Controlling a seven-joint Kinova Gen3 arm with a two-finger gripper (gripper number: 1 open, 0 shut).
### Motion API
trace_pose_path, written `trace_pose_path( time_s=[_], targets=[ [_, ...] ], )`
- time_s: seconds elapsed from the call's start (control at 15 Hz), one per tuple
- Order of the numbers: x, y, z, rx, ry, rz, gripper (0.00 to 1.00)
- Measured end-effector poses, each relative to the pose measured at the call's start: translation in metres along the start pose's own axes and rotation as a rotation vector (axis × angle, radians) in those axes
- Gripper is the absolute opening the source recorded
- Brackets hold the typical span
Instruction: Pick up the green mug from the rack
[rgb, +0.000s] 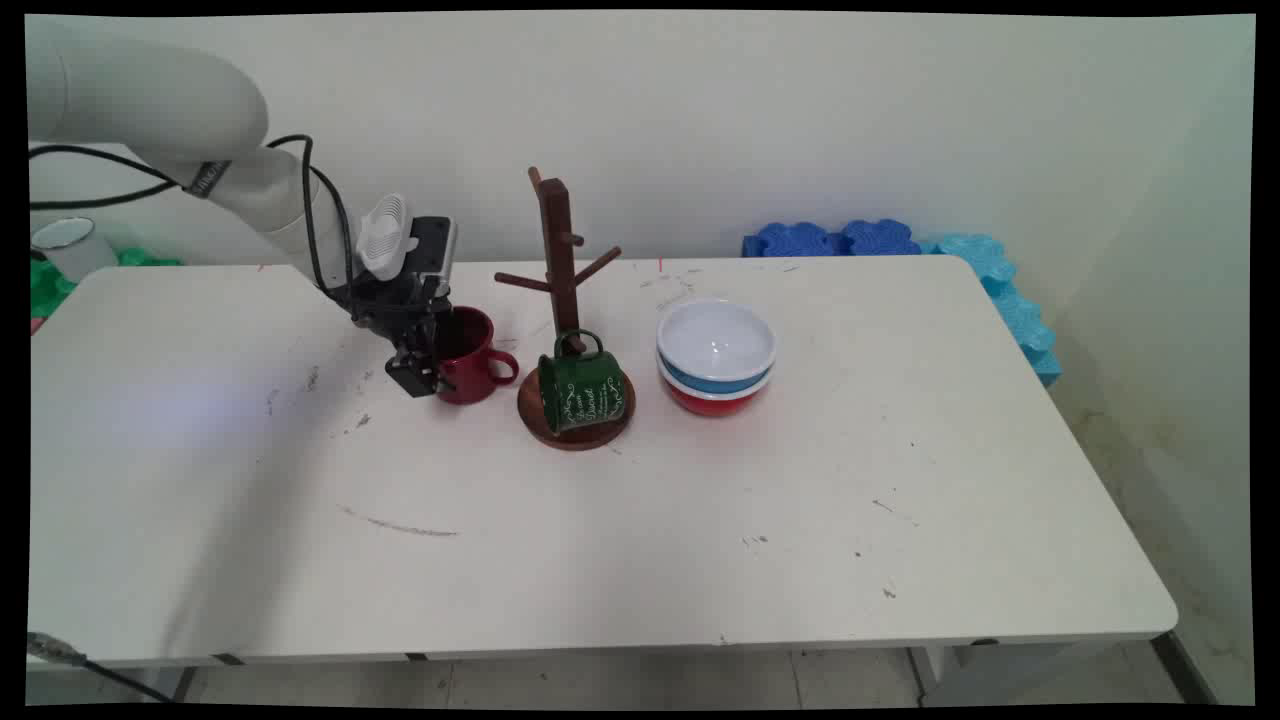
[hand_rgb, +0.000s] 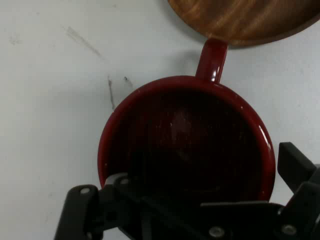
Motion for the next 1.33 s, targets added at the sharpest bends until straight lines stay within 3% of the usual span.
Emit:
trace_pose_path(
  time_s=[0.47, 1.33],
  targets=[
    [0.001, 0.004, -0.011, 0.021, 0.026, -0.016, 1.0],
    [0.013, 0.043, -0.049, 0.042, 0.129, -0.123, 1.0]
  ],
)
